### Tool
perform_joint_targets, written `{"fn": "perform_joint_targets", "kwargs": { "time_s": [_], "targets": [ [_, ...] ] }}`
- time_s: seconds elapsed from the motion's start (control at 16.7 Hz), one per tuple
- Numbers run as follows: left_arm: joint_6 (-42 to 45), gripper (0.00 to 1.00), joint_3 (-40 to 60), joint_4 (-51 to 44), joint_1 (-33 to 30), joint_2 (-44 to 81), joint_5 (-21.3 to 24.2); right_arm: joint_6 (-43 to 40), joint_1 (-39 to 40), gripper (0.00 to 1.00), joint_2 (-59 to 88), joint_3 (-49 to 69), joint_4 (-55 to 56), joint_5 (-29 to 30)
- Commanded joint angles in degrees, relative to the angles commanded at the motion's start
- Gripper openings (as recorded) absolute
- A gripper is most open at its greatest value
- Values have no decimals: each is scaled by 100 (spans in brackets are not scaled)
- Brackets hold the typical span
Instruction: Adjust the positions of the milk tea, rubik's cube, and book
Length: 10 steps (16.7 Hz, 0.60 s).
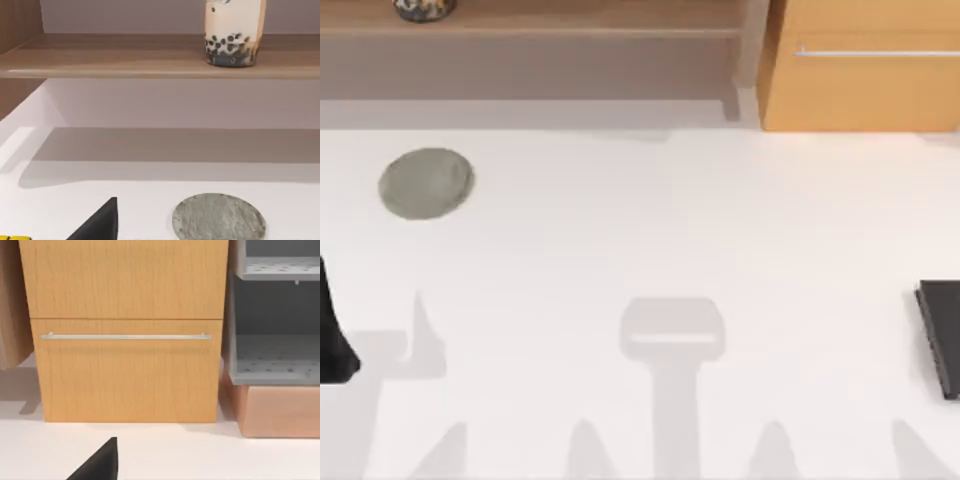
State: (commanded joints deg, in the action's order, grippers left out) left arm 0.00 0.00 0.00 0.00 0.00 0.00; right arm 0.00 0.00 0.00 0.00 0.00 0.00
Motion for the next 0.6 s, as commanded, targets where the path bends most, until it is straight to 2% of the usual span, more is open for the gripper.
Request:
{"fn": "perform_joint_targets", "kwargs": {
  "time_s": [0.3,0.6],
  "targets": [
    [1,100,243,219,-37,365,-25,0,0,100,0,0,0,0],
    [6,100,1273,1146,-192,2157,-131,0,0,100,0,0,0,0]
  ]
}}
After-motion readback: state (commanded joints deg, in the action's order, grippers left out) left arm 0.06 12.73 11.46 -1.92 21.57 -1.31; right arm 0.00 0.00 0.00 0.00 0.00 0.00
